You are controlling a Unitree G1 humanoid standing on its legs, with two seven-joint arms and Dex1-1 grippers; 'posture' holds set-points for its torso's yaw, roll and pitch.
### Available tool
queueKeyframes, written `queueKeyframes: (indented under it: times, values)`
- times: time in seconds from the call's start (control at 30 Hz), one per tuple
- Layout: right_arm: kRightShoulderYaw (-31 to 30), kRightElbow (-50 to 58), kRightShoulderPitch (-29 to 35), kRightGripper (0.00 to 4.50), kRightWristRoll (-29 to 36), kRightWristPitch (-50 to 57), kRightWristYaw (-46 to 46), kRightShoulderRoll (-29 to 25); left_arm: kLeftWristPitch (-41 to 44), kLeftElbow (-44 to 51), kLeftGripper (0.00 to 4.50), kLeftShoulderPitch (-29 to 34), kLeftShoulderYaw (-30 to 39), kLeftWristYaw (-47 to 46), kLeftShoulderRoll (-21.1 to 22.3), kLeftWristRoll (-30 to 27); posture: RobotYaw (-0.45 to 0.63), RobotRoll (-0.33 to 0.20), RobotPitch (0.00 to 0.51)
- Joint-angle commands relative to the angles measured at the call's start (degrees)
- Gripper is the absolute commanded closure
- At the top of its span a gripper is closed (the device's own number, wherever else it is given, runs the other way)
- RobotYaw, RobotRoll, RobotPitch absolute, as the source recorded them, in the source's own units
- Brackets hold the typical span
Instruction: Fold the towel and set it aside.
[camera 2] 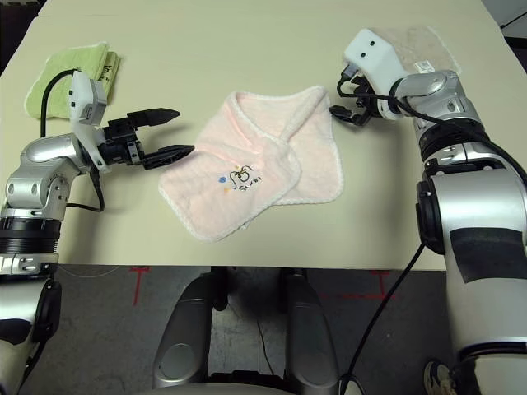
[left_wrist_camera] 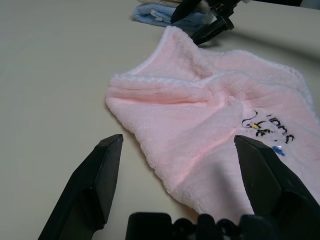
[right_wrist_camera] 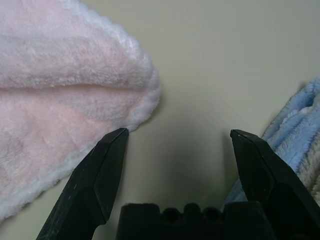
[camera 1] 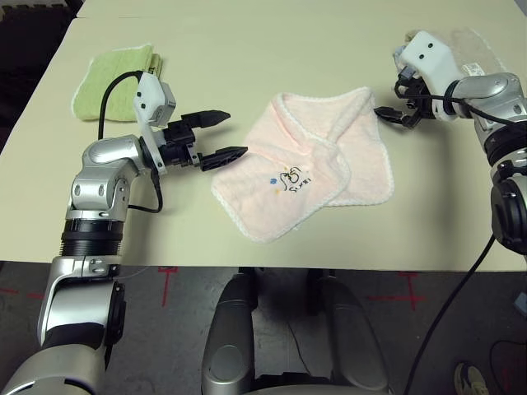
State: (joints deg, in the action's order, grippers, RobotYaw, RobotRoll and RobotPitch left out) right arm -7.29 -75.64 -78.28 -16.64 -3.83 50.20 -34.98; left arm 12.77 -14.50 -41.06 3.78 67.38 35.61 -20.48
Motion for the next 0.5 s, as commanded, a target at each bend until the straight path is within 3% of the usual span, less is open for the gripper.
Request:
queueKeyframes:
  times: [0.03,0.1,0.4,0.5]
  values:
    - [-0.9,-1.6,1.1,0.41,-0.9,3.5,3.4,0.4,-0.1,1.5,0.0,1.3,-0.9,0.6,0.6,0.0,0.2,0.0,0.394]
    - [-0.9,-1.7,0.8,0.92,-0.8,5.2,5.5,0.6,0.1,1.9,0.0,1.4,-0.8,0.6,0.8,-0.1,0.2,0.0,0.39]
    - [-0.9,-1.4,-0.1,4.35,-0.8,7.5,9.3,1.0,0.2,3.2,0.0,2.5,-0.7,0.0,1.5,-0.2,0.21,0.0,0.382]
    - [0.3,-1.3,-0.4,4.47,0.1,7.3,8.9,1.1,0.2,3.4,0.0,2.7,-0.7,-0.1,1.4,-0.2,0.21,0.0,0.377]
